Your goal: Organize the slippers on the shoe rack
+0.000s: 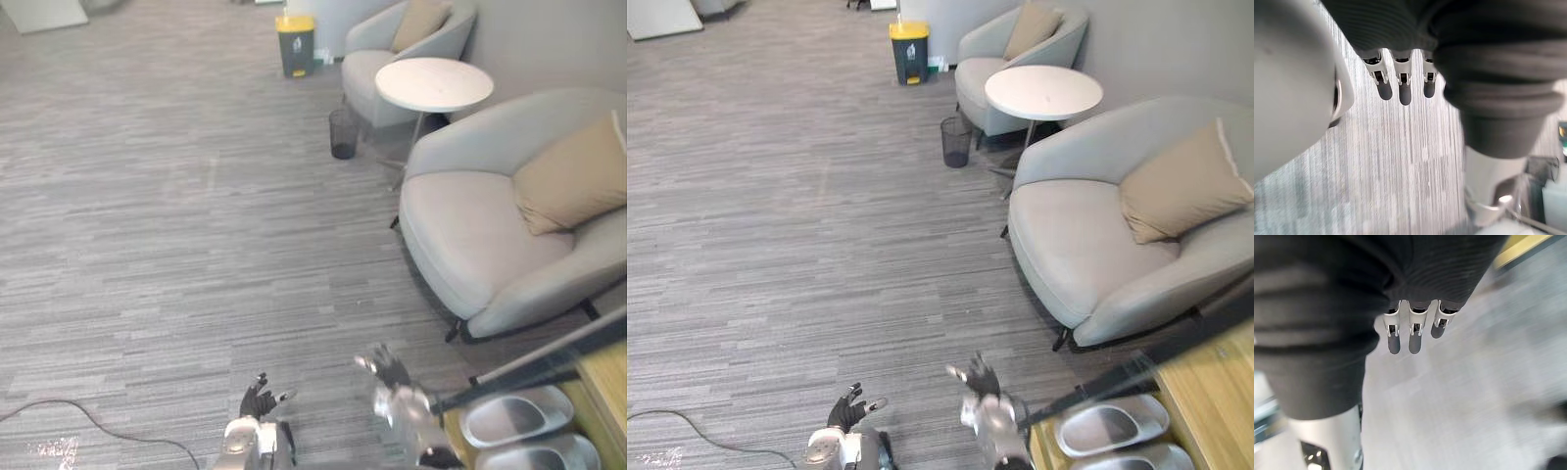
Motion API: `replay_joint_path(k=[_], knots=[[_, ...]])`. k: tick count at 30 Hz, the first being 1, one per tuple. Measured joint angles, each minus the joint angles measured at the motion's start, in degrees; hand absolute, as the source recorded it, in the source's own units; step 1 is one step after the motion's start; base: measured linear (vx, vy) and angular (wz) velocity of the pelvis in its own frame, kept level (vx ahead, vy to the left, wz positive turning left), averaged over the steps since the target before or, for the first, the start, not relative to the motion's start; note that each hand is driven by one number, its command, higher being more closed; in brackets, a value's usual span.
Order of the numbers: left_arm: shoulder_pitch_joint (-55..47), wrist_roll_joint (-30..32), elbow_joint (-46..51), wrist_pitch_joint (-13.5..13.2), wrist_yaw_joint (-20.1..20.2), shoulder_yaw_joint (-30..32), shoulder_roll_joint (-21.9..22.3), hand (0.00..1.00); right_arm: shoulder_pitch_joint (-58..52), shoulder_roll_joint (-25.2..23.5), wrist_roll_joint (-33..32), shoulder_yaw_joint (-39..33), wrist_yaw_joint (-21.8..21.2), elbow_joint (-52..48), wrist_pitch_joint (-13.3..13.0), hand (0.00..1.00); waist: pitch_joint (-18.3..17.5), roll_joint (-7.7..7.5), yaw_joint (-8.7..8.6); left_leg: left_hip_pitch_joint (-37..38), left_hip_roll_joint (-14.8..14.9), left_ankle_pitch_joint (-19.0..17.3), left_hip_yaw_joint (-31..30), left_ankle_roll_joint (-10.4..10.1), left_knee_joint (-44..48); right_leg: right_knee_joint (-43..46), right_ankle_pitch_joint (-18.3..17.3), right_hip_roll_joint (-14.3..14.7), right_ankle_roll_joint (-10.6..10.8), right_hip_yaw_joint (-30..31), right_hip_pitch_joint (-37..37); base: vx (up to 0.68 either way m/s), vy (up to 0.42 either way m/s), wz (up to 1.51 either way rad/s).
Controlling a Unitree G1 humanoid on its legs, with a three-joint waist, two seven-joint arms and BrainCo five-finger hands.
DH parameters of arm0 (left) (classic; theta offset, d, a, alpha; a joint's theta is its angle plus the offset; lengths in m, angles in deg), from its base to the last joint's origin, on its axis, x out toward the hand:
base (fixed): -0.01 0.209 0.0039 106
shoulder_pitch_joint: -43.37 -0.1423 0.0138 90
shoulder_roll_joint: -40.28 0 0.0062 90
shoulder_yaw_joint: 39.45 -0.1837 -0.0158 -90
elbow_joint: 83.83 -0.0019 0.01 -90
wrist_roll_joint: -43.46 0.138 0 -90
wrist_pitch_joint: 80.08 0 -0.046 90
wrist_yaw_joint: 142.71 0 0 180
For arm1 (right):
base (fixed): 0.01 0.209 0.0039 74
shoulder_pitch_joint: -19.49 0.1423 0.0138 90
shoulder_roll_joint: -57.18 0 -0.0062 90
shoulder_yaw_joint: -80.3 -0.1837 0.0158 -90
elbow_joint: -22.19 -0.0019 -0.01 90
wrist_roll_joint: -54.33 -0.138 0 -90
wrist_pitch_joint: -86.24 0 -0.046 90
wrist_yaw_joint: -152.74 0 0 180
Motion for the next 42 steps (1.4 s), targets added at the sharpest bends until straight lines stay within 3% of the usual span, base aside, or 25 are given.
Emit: replay_joint_path(k=[1,3,6,8,10,11,14,16,17,18,20,22,25,26,27,29,31,33,34,35,36,39,40,41,42], knots=[[0.66,0.01,-1.07,0.04,0.01,-0.01,-1.47,0.00,0.29,0.39,0.15,0.05,0.09,0.37,0.10,0.00,0.42,-2.18,-0.46,0.70,-1.83,-0.09,0.37,0.45,-0.46,1.08,-0.78,-1.33,0.79,0.33,-0.12,0.43,0.153,0.59],[1.70,0.02,-2.51,0.15,0.01,-0.36,-4.57,0.00,1.34,0.38,1.79,0.42,-0.19,0.25,-0.27,0.00,0.26,-4.87,-0.56,1.68,-4.34,-0.68,-0.69,0.47,-2.82,2.53,2.62,-2.59,1.02,1.44,-1.13,0.40,0.133,0.39],[0.85,0.01,-2.54,0.20,0.01,-1.63,-5.93,0.00,1.88,0.67,3.03,0.46,-0.89,-0.16,-1.05,0.00,0.33,-5.02,-0.73,6.00,-7.14,-2.93,-2.76,1.09,-4.18,13.96,7.30,-3.72,2.21,1.92,-2.87,0.37,0.143,0.44],[0.60,0.00,-2.31,0.07,-0.01,-2.85,-5.83,0.00,1.26,1.14,4.06,0.69,-1.42,-0.31,-1.30,0.00,0.89,-4.45,-1.87,10.85,-8.99,-5.66,-6.82,0.98,-6.60,33.89,18.31,-5.51,2.95,2.90,-10.15,0.38,0.102,0.89],[-0.08,0.01,-2.46,0.18,-0.05,-3.34,-5.54,0.00,0.60,0.92,4.22,2.49,-1.85,-1.27,-1.31,0.00,1.13,-4.36,-2.25,14.46,-10.16,-8.05,-9.73,1.52,-7.23,46.13,10.98,-4.98,-0.23,5.47,-18.40,0.39,0.008,0.83],[-0.36,0.01,-2.46,0.20,-0.10,-3.33,-5.04,0.00,0.15,0.77,4.22,2.90,-2.08,-2.18,-1.32,0.00,1.54,-3.26,-2.44,16.60,-10.06,-8.74,-11.46,1.09,-8.05,46.67,8.45,-4.11,-0.07,5.67,-21.47,0.51,-0.027,0.73],[-0.43,-0.04,-2.23,0.17,-0.71,-3.23,-4.05,0.00,-1.02,0.61,4.20,2.72,-2.27,-5.73,-2.19,0.00,1.61,-2.78,-2.95,21.76,-9.54,-11.20,-16.48,-0.30,-10.24,39.35,3.67,-1.71,0.58,5.23,-28.94,0.48,-0.102,0.83],[0.14,-0.03,-2.20,0.06,-1.00,-3.17,-3.19,0.00,-1.26,0.77,4.13,2.69,-2.27,-6.52,-2.48,0.00,1.55,-2.60,-3.52,23.74,-8.37,-12.72,-19.96,-1.37,-10.70,27.83,3.40,0.36,0.99,5.47,-31.10,0.53,-0.200,0.99],[0.70,0.00,-2.22,-0.09,-0.97,-3.25,-2.84,0.00,-1.39,0.75,4.13,2.69,-2.24,-6.41,-2.49,0.00,1.28,-3.00,-3.65,24.92,-8.34,-13.41,-22.41,-2.92,-11.76,17.22,5.31,1.12,-0.12,5.90,-31.06,0.56,-0.234,1.11],[0.95,0.02,-2.34,-0.20,-0.89,-3.24,-2.87,0.00,-1.95,0.66,4.14,2.73,-2.25,-5.95,-2.52,0.00,0.78,-3.98,-3.90,26.47,-8.97,-14.43,-24.15,-4.19,-12.76,11.45,10.98,0.77,-1.74,7.34,-31.24,0.60,-0.248,1.00],[0.96,0.02,-2.90,-0.26,-0.75,-3.19,-0.92,0.00,-0.74,2.03,4.13,2.33,-1.92,-4.93,-2.36,0.00,-0.13,-1.02,-3.69,28.30,-5.84,-14.06,-26.05,-6.19,-12.90,14.29,6.84,1.78,-4.65,4.24,-29.55,0.72,-0.274,0.69],[1.55,0.02,-2.86,-0.29,-0.66,-3.18,-0.19,0.00,-0.17,1.87,4.15,2.66,-1.88,-4.70,-2.28,0.00,-0.01,0.15,-4.18,27.04,-5.05,-12.30,-28.05,-6.54,-6.56,14.03,4.41,2.12,-6.18,1.70,-26.52,0.62,-0.244,0.65],[1.39,-0.06,-1.47,-0.38,-0.65,-1.07,0.07,0.00,-0.71,0.45,4.16,3.37,-1.85,-5.16,-2.23,0.00,0.31,0.11,-3.90,15.60,-3.17,-4.77,-30.04,-9.91,23.04,7.74,3.26,3.78,-7.93,0.48,-16.69,0.49,-0.175,0.49],[0.94,-0.10,-0.60,-0.42,-0.71,0.15,0.11,0.00,-0.62,0.26,4.16,4.15,-1.74,-5.20,-2.27,0.00,0.35,0.14,-3.66,11.73,-2.10,-4.51,-28.78,-9.73,31.88,5.59,2.40,4.57,-8.35,0.74,-13.47,0.59,-0.133,0.02],[0.50,-0.28,0.28,-0.33,-0.93,1.74,0.04,0.00,0.02,0.00,4.15,5.21,-1.47,-5.14,-2.24,0.00,1.03,-0.10,-2.43,7.47,0.50,-5.48,-25.47,-7.99,40.95,2.32,1.16,5.77,-8.47,2.40,-8.88,0.48,-0.062,-0.12],[-0.53,-0.82,1.04,-0.24,-1.05,3.12,-0.41,0.00,0.16,-0.62,4.13,5.33,-1.23,-4.84,-2.09,0.00,1.65,-0.75,-0.92,2.38,2.38,-6.87,-21.47,-5.89,43.46,-1.68,0.89,5.97,-8.31,3.70,-3.09,0.49,0.005,-0.25],[-1.36,-1.16,3.66,-0.37,-1.04,3.30,-0.86,0.00,0.41,-0.58,4.14,4.93,-1.13,-5.20,-2.10,0.00,2.09,-1.78,0.28,-2.32,2.68,-8.68,-17.85,-5.57,35.88,-5.04,0.81,4.69,-8.15,4.88,0.94,0.41,0.076,-0.37],[-1.19,-1.15,4.16,-0.36,-1.04,3.31,-1.23,0.00,0.95,-0.49,4.17,4.71,-1.03,-5.27,-2.13,0.00,2.19,-2.21,0.93,-4.82,0.86,-8.38,-16.10,-5.34,20.77,-6.48,-0.29,2.29,-6.18,6.03,3.26,0.44,0.194,-0.43],[-1.35,-1.15,3.76,-0.34,-1.04,2.62,-0.97,0.00,0.52,-0.32,4.22,3.94,-0.95,-5.23,-2.14,0.00,1.69,-1.29,0.89,-4.22,-0.54,-3.87,-16.42,-5.52,7.29,-6.62,-0.86,1.85,-5.19,6.81,4.38,0.48,0.240,-0.30],[-1.58,-1.12,3.23,-0.44,-0.98,1.25,-1.64,0.00,0.52,-0.23,4.30,3.09,-0.82,-3.64,-1.90,0.00,0.83,-1.70,0.89,-4.06,-2.49,-1.18,-16.63,-4.28,6.08,-6.16,-1.52,0.50,-4.24,8.29,4.79,0.62,0.275,-0.07],[-1.08,-1.14,2.82,-0.36,-1.00,0.88,-2.25,0.00,0.51,-0.62,4.36,3.01,-0.81,-2.86,-1.70,0.00,0.08,-2.84,0.52,-3.65,-3.82,-2.16,-15.94,-3.47,5.02,-5.19,-1.16,-1.14,-3.86,8.66,4.33,0.52,0.223,0.25],[-0.06,-1.12,1.97,-0.29,-1.03,-0.12,-2.05,0.00,0.23,-1.15,4.41,2.53,-0.79,-2.80,-1.31,0.00,-0.13,-4.23,-0.20,-0.53,-6.93,-5.72,-14.38,-1.46,4.49,13.44,2.12,-4.26,-0.36,11.40,-2.75,0.54,0.256,0.14],[-0.13,-1.10,1.24,-0.15,-1.03,-1.34,-2.17,0.00,-0.09,-1.41,4.42,2.58,-0.82,-2.83,-1.23,0.00,0.09,-4.25,-0.67,2.73,-7.69,-7.45,-14.38,-0.64,4.14,23.29,7.74,-4.64,0.92,11.91,-6.17,0.63,0.273,-0.01],[-0.29,-1.03,1.20,-0.11,-1.02,-1.69,-2.12,0.00,-0.49,-1.76,4.42,2.73,-0.97,-2.88,-1.24,0.00,0.83,-3.98,-0.84,7.03,-8.11,-9.34,-14.51,-0.53,2.79,34.49,9.26,-4.84,2.26,12.21,-10.02,0.52,0.197,-0.01],[-0.52,-1.04,1.17,0.00,-1.06,-1.69,-2.02,0.00,-0.67,-1.95,4.43,2.74,-1.24,-3.15,-1.28,0.00,1.11,-3.98,-0.92,9.90,-8.58,-10.33,-14.48,-0.50,1.56,40.83,8.54,-5.10,1.83,11.72,-12.84,0.48,0.138,-0.06]])
